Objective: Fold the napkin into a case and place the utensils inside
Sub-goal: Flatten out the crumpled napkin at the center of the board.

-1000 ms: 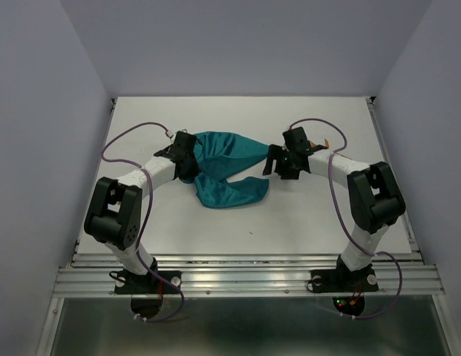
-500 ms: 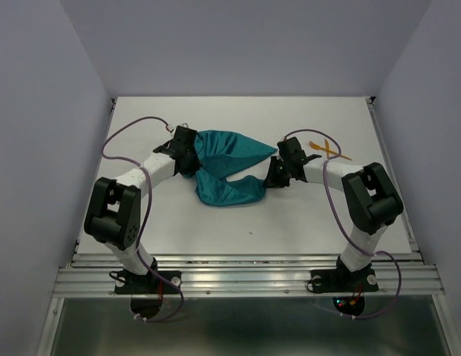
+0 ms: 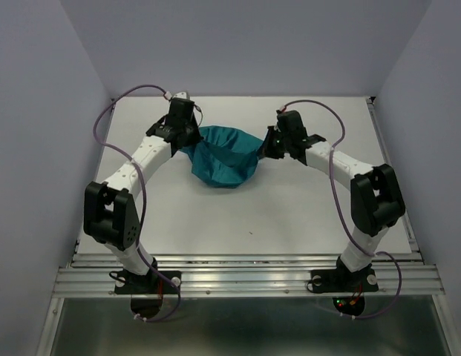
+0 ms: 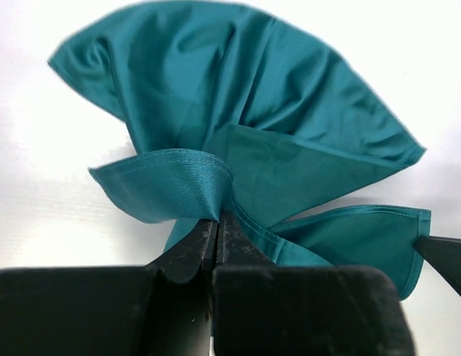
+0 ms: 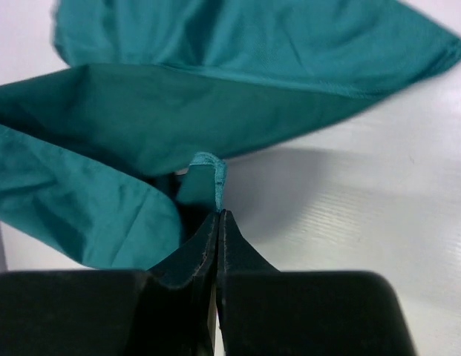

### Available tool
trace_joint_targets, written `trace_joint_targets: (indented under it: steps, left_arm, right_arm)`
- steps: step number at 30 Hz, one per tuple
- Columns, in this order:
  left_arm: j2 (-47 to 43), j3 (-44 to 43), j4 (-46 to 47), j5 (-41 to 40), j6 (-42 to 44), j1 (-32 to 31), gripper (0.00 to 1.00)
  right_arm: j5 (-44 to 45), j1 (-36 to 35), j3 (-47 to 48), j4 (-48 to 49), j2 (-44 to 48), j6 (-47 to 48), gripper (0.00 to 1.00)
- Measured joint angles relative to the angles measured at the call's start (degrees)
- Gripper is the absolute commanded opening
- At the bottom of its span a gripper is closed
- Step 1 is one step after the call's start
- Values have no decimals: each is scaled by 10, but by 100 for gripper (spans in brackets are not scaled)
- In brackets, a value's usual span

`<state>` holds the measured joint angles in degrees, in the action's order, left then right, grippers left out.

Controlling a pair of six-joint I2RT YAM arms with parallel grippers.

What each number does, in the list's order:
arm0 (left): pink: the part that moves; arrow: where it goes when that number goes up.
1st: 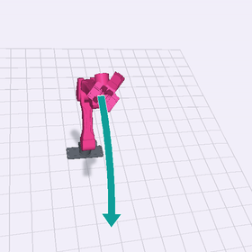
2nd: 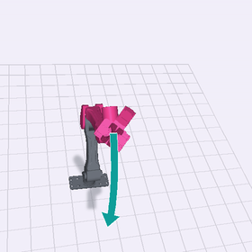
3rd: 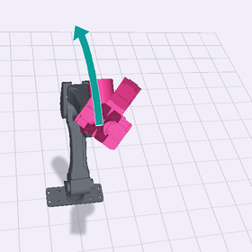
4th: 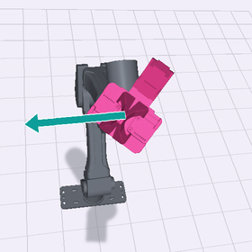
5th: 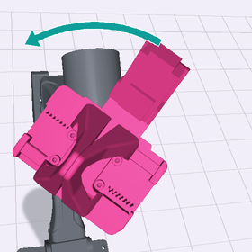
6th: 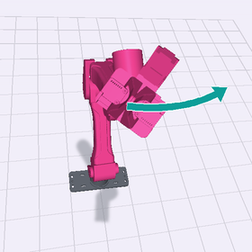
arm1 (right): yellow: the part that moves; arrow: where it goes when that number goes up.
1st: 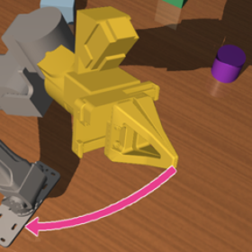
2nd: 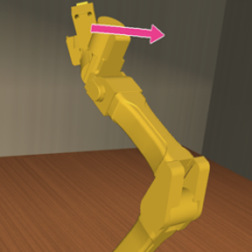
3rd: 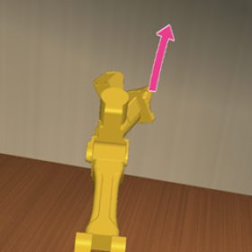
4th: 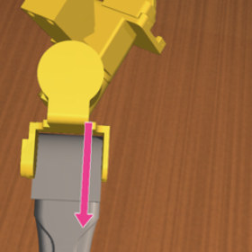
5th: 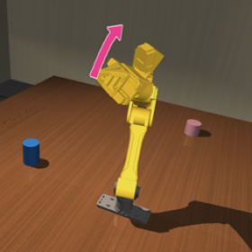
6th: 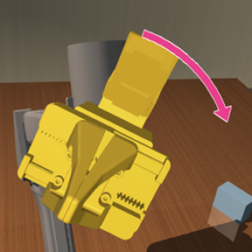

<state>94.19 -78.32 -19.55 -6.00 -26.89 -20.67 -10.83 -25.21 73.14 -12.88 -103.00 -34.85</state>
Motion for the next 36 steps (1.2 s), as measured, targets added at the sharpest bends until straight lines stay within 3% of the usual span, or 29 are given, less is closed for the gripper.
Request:
trace_joint_targets:
  steps: [9,20,36]
  left_arm:
    - [-81,-115,-17,-45,39,13,0]
    - [-257,-119,60,-77,79,21,0]
    - [-249,-114,120,-41,92,23,0]
  right_arm:
    - [33,0,68,-8,127,14,1]
    - [114,0,70,-14,230,34,1]
    - [199,-1,175,7,239,88,1]
